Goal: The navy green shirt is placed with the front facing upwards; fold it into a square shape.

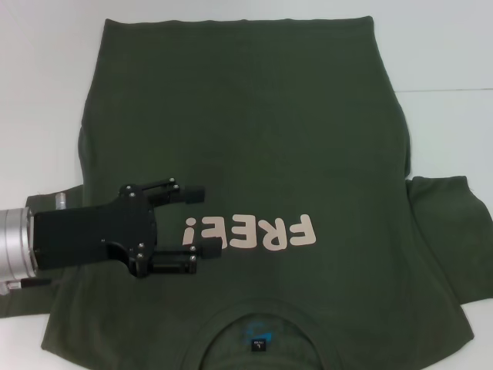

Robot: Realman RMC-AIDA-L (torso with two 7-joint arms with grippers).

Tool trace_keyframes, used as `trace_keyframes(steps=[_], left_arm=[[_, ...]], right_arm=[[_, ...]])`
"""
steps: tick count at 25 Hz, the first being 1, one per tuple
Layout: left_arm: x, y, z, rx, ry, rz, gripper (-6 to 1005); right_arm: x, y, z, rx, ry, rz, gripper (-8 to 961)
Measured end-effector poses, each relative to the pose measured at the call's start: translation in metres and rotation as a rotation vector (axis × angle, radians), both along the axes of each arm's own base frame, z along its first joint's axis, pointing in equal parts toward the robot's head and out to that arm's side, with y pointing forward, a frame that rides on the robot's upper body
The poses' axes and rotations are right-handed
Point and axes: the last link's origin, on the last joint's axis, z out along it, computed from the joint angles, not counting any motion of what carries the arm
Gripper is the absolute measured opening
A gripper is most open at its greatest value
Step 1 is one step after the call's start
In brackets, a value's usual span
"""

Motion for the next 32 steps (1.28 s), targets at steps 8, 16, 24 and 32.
trace_keyframes(steps=[8,16,24,32], left_arm=[[0.0,0.0,0.0,0.002,-0.002,0.002,862],[0.0,0.0,0.0,0.004,-0.003,0.003,862],[0.0,0.001,0.0,0.006,-0.001,0.003,862],[0.0,0.001,0.0,0.008,0.001,0.002,862]], right_arm=[[0.0,0.0,0.0,-0.004,-0.005,0.002,898],[0.001,0.0,-0.004,-0.009,0.001,-0.003,898],[-0.001,0.002,-0.006,-0.011,0.009,0.002,899],[-0.004,0.006,-0.014,-0.026,0.026,0.01,899]])
